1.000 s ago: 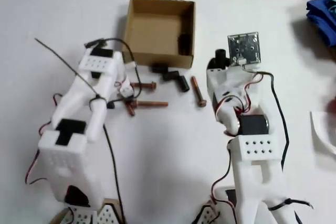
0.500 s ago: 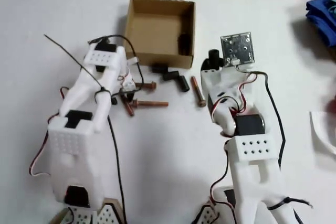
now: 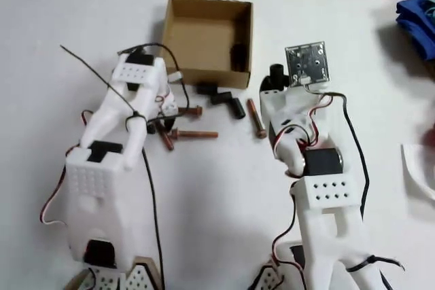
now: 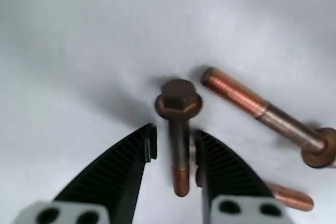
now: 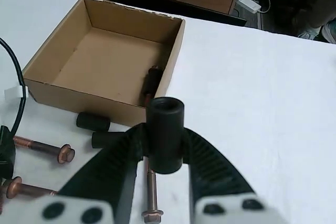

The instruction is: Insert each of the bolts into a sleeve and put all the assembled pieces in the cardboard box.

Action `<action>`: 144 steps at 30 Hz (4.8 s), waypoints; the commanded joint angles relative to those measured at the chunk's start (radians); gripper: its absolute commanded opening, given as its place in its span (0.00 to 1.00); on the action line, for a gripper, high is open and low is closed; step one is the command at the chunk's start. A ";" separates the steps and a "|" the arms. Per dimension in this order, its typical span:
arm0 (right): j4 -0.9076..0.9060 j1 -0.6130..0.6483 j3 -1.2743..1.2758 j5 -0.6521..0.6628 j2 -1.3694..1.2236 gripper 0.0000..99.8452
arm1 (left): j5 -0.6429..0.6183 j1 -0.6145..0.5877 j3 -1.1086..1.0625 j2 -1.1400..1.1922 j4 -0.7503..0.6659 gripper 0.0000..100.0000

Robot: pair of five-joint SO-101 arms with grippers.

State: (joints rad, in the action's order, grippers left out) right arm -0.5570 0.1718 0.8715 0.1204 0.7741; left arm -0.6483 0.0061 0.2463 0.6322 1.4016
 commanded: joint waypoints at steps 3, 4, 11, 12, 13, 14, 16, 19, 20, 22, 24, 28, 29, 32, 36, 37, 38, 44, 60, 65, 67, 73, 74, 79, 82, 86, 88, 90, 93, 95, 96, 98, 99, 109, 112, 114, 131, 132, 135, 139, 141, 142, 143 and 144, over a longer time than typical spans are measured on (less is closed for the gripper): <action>0.018 0.010 -0.046 -0.005 0.031 0.02 | 0.002 -0.017 0.044 -0.003 -0.018 0.04; 0.018 0.010 -0.046 -0.005 0.031 0.02 | 0.002 -0.018 0.048 -0.003 -0.018 0.04; 0.016 0.010 -0.046 -0.005 0.031 0.02 | 0.043 -0.041 0.058 -0.003 -0.012 0.04; 0.016 0.010 -0.046 -0.005 0.031 0.02 | 0.075 -0.041 0.058 -0.003 -0.012 0.04; 0.016 0.010 -0.046 -0.005 0.031 0.02 | 0.103 -0.041 0.053 -0.003 -0.012 0.04; 0.016 0.010 -0.046 -0.003 0.031 0.02 | 0.123 -0.041 0.050 -0.003 -0.011 0.05; 0.016 0.010 -0.046 -0.002 0.031 0.02 | 0.140 -0.041 0.045 -0.003 -0.005 0.05; 0.016 0.010 -0.046 -0.002 0.031 0.02 | 0.140 -0.043 0.051 -0.012 0.014 0.05; 0.016 0.010 -0.046 -0.002 0.031 0.02 | 0.140 -0.043 0.051 -0.012 0.012 0.05; 0.016 0.010 -0.046 -0.002 0.031 0.02 | 0.141 -0.043 0.051 -0.006 0.011 0.05; 0.016 0.010 -0.046 -0.002 0.031 0.02 | 0.144 -0.043 0.051 -0.005 0.014 0.05; 0.016 0.010 -0.046 -0.002 0.031 0.02 | 0.146 -0.043 0.051 -0.005 0.026 0.14; 0.016 0.010 -0.046 -0.002 0.031 0.02 | 0.146 -0.043 0.051 -0.005 0.026 0.16; 0.016 0.010 -0.046 -0.002 0.031 0.02 | 0.140 -0.044 0.053 -0.008 0.021 0.19; 0.016 0.010 -0.046 -0.002 0.031 0.02 | 0.138 -0.078 0.102 -0.003 0.011 0.13; 0.016 0.010 -0.046 -0.002 0.031 0.02 | 0.137 -0.089 0.116 -0.003 0.009 0.11; 0.016 0.010 -0.046 -0.002 0.031 0.02 | 0.137 -0.095 0.128 -0.003 0.009 0.10; 0.016 0.010 -0.046 -0.002 0.031 0.02 | 0.137 -0.086 0.131 -0.002 0.008 0.09; 0.016 0.010 -0.046 -0.002 0.031 0.02 | 0.140 -0.074 0.199 0.167 0.046 0.05; 0.016 0.010 -0.046 -0.002 0.031 0.02 | 0.144 -0.074 0.325 0.157 0.158 0.03; 0.016 0.010 -0.044 -0.002 0.031 0.02 | 0.146 -0.072 0.410 0.158 0.244 0.03; 0.016 0.010 -0.044 0.000 0.033 0.02 | 0.287 -0.003 0.573 0.157 0.379 0.02; 0.016 0.008 -0.044 0.000 0.031 0.02 | 0.287 0.011 0.573 0.157 0.379 0.02; 0.016 0.005 0.005 0.000 0.039 0.02 | 0.295 0.074 0.582 0.135 0.376 0.02; 0.025 0.007 0.051 -0.008 0.041 0.02 | 0.296 0.124 0.582 0.043 0.370 0.03; 0.025 0.008 0.057 -0.009 0.042 0.02 | 0.296 0.193 0.572 -0.147 0.333 0.03; 0.025 0.005 0.055 -0.009 0.042 0.02 | 0.293 0.221 0.570 -0.230 0.325 0.03; 0.025 0.005 0.057 -0.009 0.042 0.02 | 0.290 0.233 0.536 -0.302 0.308 0.03; 0.025 0.004 0.057 -0.009 0.042 0.02 | 0.275 0.219 0.392 -0.407 0.229 0.03; 0.025 0.004 0.058 -0.009 0.042 0.02 | 0.249 0.203 0.229 -0.496 0.140 0.03; 0.025 0.004 0.058 -0.009 0.042 0.02 | 0.241 0.199 0.131 -0.554 0.084 0.03; 0.025 0.004 0.058 -0.009 0.042 0.02 | 0.242 0.199 -0.111 -0.700 -0.066 0.02; 0.025 0.004 0.058 -0.009 0.042 0.02 | 0.244 0.199 -0.240 -0.789 -0.158 0.02; 0.206 0.010 0.190 -0.009 0.042 0.02 | 0.242 0.152 -1.199 -1.570 -1.162 0.03; 0.499 0.010 0.334 -0.009 0.042 0.02 | 0.242 0.149 -1.277 -1.626 -1.200 0.03; 0.716 0.012 0.439 -0.009 0.038 0.02 | 0.242 0.150 -1.294 -1.634 -1.204 0.03; 1.225 0.087 0.738 -0.009 0.031 0.02 | 0.242 0.387 -1.171 -1.628 -1.264 0.03; 1.225 0.090 0.738 -0.009 0.031 0.02 | 0.244 0.390 -1.142 -1.626 -1.264 0.03; 1.225 0.091 0.735 -0.009 0.030 0.02 | 0.252 0.391 -1.095 -1.596 -1.264 0.03; 1.222 0.091 0.735 -0.009 0.030 0.02 | 0.353 0.393 -1.035 -1.471 -1.264 0.03; 1.222 0.091 0.735 -0.009 0.028 0.02 | 0.354 0.404 -0.984 -1.404 -1.264 0.03; 1.222 0.091 0.735 -0.009 0.028 0.02 | 0.358 0.416 -0.963 -1.372 -1.260 0.03; 1.222 0.091 0.735 -0.009 0.028 0.02 | 0.359 0.425 -0.943 -1.343 -1.258 0.03; 1.221 0.091 0.736 -0.009 0.028 0.02 | 0.359 0.437 -0.926 -1.315 -1.258 0.03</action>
State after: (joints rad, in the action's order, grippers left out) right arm 0.6429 0.2501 1.6157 0.1174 0.7756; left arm -0.3000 0.4081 -0.7818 -0.7426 0.1649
